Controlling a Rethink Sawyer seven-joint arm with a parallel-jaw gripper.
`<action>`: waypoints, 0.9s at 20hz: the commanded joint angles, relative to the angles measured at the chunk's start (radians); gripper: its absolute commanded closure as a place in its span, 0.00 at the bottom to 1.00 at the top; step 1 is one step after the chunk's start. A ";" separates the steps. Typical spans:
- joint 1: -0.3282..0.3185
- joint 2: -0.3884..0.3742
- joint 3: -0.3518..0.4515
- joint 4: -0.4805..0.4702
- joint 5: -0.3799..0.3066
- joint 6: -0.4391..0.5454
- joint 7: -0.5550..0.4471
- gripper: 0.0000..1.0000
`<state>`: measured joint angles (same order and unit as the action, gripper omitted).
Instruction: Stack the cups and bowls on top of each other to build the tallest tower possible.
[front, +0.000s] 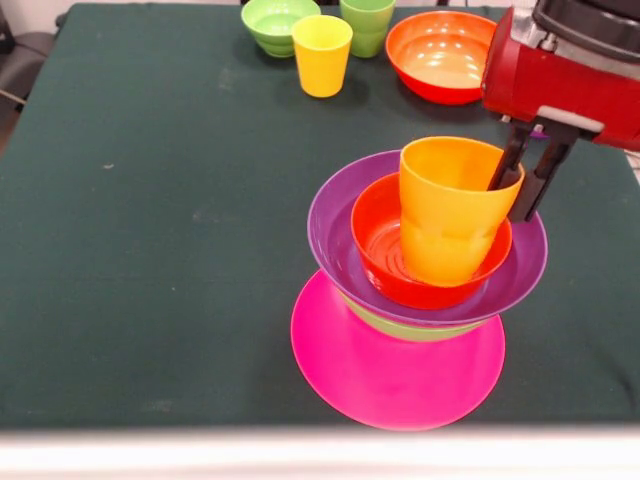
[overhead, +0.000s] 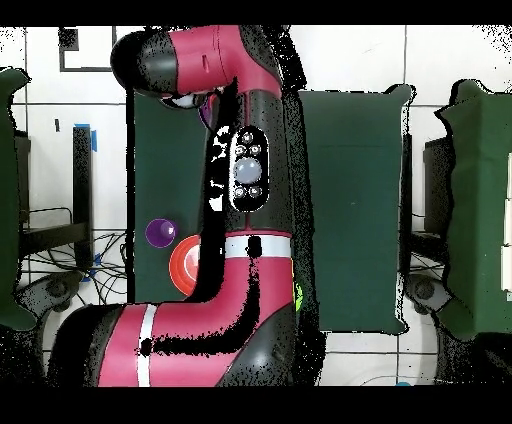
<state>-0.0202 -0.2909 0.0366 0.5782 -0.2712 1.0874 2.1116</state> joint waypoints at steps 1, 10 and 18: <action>0.018 0.043 0.024 0.078 0.022 -0.015 0.159 1.00; 0.030 0.048 -0.011 0.114 0.061 -0.045 0.168 1.00; 0.045 0.012 -0.046 0.172 0.097 -0.053 0.173 1.00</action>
<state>0.0045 -0.2483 -0.0292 0.6065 -0.1871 1.0679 2.1116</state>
